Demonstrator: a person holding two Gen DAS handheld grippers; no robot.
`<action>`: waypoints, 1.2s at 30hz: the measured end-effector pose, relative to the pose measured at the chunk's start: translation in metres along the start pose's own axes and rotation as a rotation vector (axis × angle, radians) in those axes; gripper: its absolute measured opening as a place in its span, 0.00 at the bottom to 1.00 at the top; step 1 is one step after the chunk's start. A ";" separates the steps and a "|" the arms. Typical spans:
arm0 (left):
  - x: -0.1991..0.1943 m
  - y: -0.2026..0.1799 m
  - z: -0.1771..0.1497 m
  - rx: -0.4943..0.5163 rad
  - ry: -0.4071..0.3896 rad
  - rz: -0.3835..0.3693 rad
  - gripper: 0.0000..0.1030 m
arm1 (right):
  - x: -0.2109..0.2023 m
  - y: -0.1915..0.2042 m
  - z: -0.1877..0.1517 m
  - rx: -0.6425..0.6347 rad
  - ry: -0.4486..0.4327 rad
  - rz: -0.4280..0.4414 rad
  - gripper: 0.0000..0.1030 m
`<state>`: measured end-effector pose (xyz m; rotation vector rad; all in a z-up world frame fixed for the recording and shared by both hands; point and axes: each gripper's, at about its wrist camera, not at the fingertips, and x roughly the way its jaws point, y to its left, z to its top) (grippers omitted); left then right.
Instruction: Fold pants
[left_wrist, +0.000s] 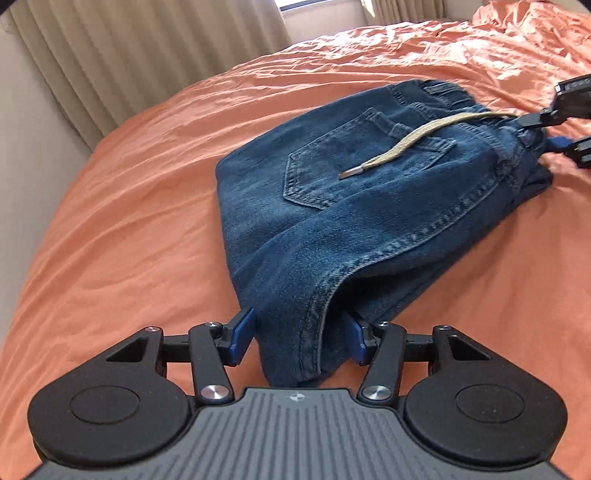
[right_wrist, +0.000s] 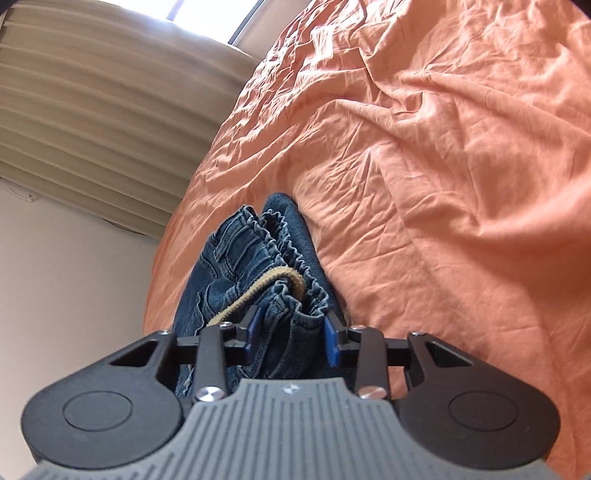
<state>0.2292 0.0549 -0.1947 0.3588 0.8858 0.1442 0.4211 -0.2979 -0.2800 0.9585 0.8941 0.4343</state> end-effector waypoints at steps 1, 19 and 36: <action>0.004 -0.002 0.002 0.028 0.016 0.048 0.37 | -0.002 -0.001 0.001 0.007 -0.002 0.018 0.15; -0.003 0.002 -0.034 0.266 0.096 -0.006 0.11 | 0.002 -0.006 -0.006 -0.014 0.013 -0.104 0.07; -0.017 -0.006 -0.015 0.177 -0.019 0.048 0.62 | -0.004 -0.004 -0.005 -0.041 0.014 -0.085 0.11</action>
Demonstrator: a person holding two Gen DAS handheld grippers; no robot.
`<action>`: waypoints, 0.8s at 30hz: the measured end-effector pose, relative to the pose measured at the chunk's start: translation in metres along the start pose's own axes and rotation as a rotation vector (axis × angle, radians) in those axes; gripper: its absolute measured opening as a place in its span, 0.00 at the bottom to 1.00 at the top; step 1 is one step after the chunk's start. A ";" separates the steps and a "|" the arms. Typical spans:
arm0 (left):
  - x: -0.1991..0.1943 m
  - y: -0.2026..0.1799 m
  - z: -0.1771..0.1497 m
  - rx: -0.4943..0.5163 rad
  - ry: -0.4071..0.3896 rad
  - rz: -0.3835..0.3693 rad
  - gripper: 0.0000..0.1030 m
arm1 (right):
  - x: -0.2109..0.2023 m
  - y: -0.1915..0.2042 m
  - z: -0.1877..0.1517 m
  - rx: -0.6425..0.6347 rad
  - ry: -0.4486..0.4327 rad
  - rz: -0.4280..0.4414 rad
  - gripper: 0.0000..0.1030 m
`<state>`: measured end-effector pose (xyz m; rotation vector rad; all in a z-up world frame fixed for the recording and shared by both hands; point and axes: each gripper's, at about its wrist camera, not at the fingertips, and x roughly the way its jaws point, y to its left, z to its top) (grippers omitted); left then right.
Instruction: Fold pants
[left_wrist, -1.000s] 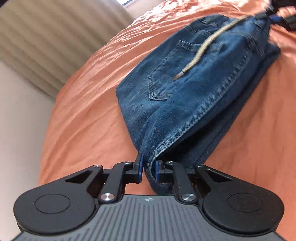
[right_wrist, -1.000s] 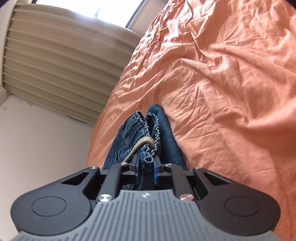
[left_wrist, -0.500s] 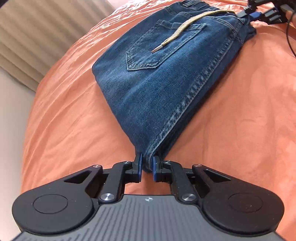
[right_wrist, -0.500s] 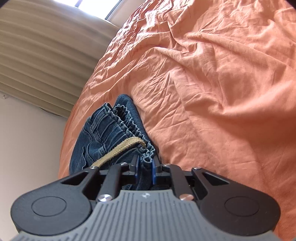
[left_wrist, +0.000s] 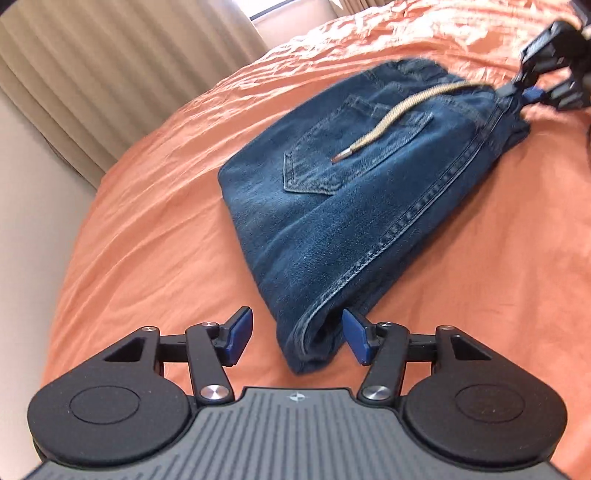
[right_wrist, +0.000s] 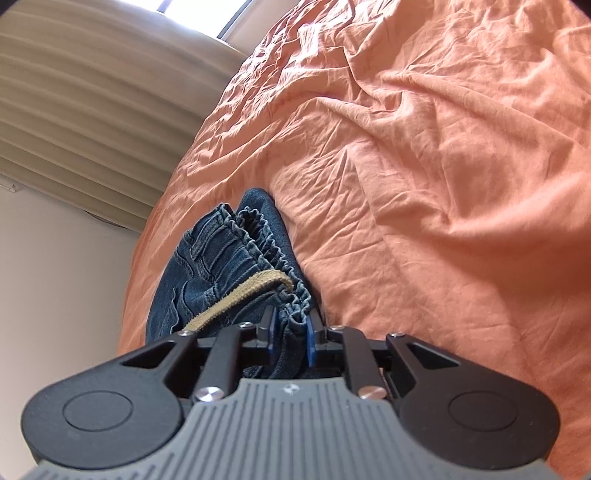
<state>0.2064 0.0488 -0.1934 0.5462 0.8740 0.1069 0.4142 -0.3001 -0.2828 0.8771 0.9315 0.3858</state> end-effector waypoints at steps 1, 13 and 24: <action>0.007 -0.003 0.001 0.005 0.004 0.015 0.58 | 0.000 0.000 0.000 -0.005 0.000 -0.002 0.11; 0.014 -0.013 -0.010 0.398 -0.038 0.105 0.21 | 0.007 -0.011 0.002 0.065 0.032 0.006 0.11; 0.022 0.001 -0.028 0.191 0.030 -0.039 0.21 | 0.006 -0.003 0.000 -0.021 0.020 -0.060 0.11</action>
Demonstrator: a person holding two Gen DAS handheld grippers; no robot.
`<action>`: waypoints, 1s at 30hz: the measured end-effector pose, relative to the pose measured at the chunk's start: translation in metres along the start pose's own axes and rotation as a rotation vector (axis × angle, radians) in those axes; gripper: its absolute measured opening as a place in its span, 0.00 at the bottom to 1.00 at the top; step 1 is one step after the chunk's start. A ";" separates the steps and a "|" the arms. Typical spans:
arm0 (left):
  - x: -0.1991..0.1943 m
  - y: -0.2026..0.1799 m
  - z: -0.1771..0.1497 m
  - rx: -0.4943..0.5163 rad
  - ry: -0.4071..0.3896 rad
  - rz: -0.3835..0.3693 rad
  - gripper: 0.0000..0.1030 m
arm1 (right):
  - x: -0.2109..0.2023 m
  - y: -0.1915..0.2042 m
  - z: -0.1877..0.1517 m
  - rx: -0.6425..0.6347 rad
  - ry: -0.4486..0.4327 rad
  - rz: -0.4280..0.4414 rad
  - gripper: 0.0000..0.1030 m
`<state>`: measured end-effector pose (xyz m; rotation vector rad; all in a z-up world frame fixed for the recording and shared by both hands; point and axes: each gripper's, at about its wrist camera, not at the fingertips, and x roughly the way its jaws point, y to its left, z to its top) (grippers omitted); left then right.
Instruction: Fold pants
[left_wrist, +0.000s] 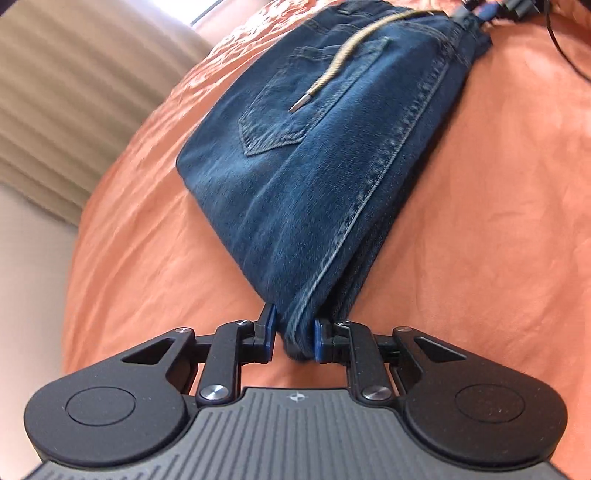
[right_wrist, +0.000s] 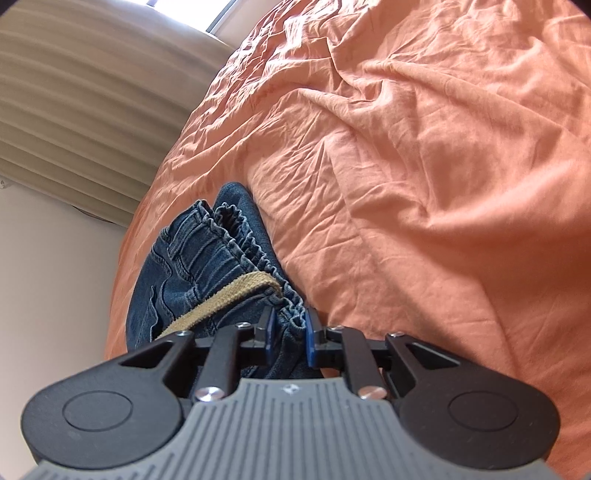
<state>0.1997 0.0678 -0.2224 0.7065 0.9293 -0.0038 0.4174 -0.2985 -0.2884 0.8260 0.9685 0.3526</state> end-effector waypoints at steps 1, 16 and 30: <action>-0.003 0.006 -0.002 -0.033 0.004 -0.020 0.20 | 0.000 0.003 0.000 -0.015 0.002 -0.010 0.13; -0.030 0.111 -0.009 -0.728 -0.044 -0.308 0.57 | -0.039 -0.024 0.021 0.056 0.004 0.192 0.69; 0.097 0.163 -0.004 -1.148 -0.011 -0.479 0.61 | 0.044 0.005 0.074 -0.097 0.217 0.232 0.68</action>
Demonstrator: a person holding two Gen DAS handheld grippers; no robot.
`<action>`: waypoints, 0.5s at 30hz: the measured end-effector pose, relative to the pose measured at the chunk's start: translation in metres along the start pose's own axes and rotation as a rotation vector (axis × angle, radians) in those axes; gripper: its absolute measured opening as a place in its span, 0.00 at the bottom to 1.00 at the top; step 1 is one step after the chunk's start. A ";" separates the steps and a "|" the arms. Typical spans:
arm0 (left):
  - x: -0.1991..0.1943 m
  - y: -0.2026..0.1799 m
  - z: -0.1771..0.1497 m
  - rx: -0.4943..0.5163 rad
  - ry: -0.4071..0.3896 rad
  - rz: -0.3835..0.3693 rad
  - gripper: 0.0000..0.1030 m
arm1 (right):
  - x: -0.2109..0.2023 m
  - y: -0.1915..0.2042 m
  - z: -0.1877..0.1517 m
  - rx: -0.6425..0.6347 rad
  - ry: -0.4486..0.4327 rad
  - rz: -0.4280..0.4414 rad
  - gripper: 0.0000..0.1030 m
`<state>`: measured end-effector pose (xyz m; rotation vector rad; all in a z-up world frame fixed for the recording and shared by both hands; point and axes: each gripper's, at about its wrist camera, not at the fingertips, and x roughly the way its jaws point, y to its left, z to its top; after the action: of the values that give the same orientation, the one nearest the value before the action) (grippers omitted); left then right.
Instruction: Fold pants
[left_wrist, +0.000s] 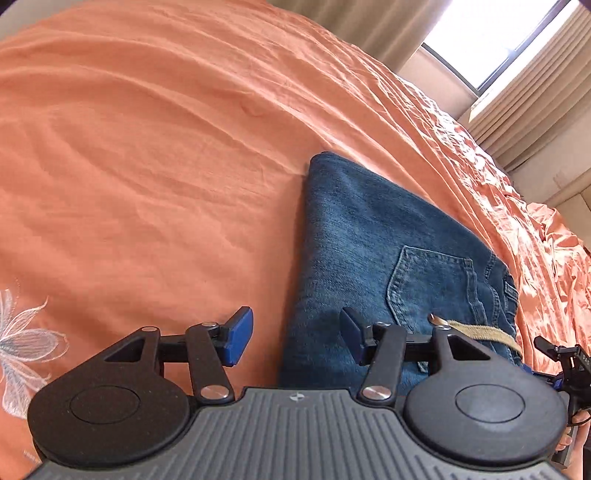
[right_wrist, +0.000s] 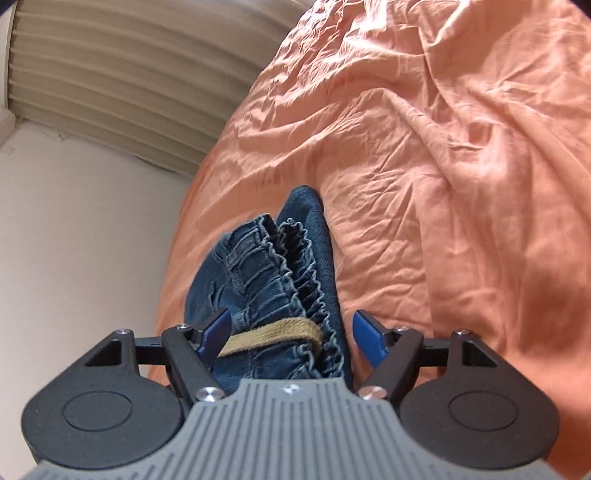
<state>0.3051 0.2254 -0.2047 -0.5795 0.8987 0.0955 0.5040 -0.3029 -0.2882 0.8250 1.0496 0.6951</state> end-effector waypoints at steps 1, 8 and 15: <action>0.005 0.003 0.002 -0.005 0.004 -0.014 0.60 | 0.009 -0.003 0.006 0.012 0.021 0.017 0.68; 0.032 0.026 0.010 -0.074 0.021 -0.161 0.43 | 0.056 -0.011 0.028 0.016 0.110 0.039 0.53; 0.037 0.015 0.009 -0.059 0.014 -0.179 0.12 | 0.056 0.008 0.031 -0.044 0.110 -0.006 0.29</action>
<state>0.3296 0.2367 -0.2351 -0.7139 0.8560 -0.0440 0.5510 -0.2609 -0.2991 0.7517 1.1313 0.7626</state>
